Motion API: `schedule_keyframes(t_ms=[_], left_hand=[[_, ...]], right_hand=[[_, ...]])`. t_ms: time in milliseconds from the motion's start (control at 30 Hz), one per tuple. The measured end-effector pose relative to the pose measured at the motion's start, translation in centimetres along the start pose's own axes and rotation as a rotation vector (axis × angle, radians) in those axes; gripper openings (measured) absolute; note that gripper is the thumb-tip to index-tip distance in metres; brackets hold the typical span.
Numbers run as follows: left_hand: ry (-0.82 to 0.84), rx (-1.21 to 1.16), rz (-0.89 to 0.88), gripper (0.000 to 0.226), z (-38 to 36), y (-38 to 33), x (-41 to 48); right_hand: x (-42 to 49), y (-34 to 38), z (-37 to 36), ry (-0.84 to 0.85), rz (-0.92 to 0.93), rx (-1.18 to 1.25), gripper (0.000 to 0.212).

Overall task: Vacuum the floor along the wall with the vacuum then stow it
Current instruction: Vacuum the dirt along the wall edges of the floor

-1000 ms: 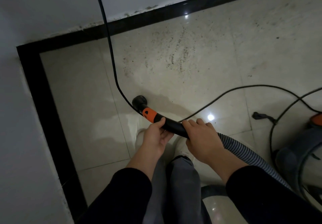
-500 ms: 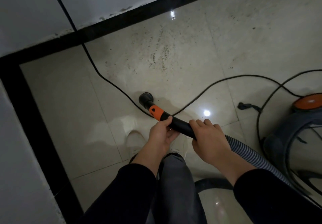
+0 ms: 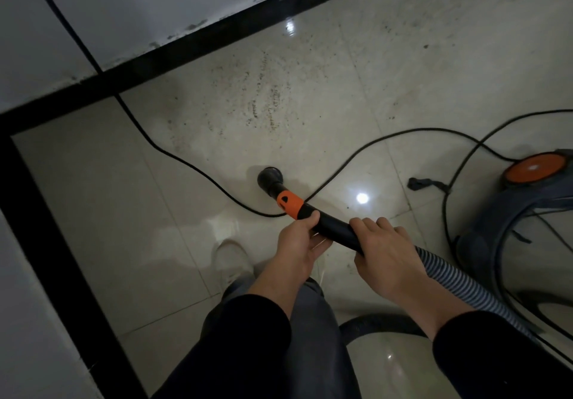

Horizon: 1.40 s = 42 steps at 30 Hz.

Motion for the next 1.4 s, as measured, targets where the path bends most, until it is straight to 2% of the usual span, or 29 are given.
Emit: schedule_keyframes(t_ms=[200, 500, 633, 767, 967, 1133, 1400], left_hand=[[-0.02, -0.009, -0.023, 0.026, 1.1, -1.5, 0.8], [-0.075, -0.058, -0.078, 0.013, 5.0, -5.2, 1.4], [-0.098, -0.07, -0.083, 0.02, 6.6, -6.4, 1.5], [-0.113, -0.097, -0.089, 0.018, 8.1, -7.5, 1.3], [-0.115, -0.139, -0.107, 0.021, 10.2, -8.9, 1.0], [-0.133, -0.181, -0.117, 0.01, 11.7, -10.2, 1.0], [-0.159, -0.168, -0.142, 0.015, 13.6, -12.2, 1.3]], right_hand=[[1.5, 1.1, 0.0, -0.018, 0.023, 0.008, 0.034], [5.5, 5.0, -0.3, -0.007, 0.108, 0.017, 0.037], [6.9, 6.5, -0.5, 0.0, 0.139, 0.009, 0.038], [8.1, 7.9, -1.0, -0.041, 0.181, -0.025, 0.038], [9.9, 9.9, -1.7, -0.151, 0.286, -0.086, 0.05], [11.4, 11.6, -2.0, -0.166, 0.326, -0.114, 0.048], [13.1, 13.8, -2.5, -0.201, 0.331, -0.109, 0.047]])
Point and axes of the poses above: each hand's wrist, its own x-axis towards the middle knuckle, its own z-axis out of the back of the hand, y = z × x, the point moved 3 cm from there along x, towards the middle knuckle, and after that the axes turned 10 degrees about x, right-handed, at the moved point
